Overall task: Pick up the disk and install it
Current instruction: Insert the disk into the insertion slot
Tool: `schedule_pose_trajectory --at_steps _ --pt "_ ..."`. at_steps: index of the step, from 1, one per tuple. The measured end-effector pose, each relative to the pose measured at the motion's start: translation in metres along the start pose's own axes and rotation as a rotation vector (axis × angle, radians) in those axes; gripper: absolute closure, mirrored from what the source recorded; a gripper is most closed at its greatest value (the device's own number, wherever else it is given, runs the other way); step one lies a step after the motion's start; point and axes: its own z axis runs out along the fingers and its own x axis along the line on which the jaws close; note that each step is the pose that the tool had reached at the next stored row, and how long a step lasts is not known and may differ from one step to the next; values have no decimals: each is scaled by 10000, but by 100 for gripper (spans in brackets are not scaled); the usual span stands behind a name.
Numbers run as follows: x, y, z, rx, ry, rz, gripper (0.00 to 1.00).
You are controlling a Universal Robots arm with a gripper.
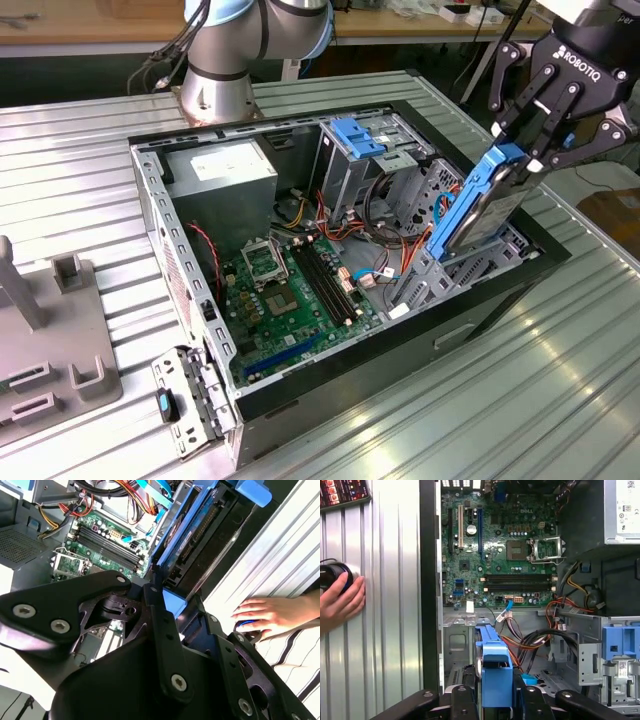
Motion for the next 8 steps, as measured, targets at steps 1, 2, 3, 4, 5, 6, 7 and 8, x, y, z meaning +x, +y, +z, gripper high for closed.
schedule_pose_trajectory --at_steps 1,2,3,4,5,6,7,8 --pt "1 0 17 0 -1 4 64" --pt "2 1 58 0 -1 15 64" --pt "3 1 97 1 -1 23 64" --pt "5 2 130 1 -1 29 64" --pt "5 2 155 1 -1 34 64" --pt "7 2 195 1 -2 40 64" --pt "8 3 224 1 -1 43 64" --pt "9 3 264 1 -1 45 64"
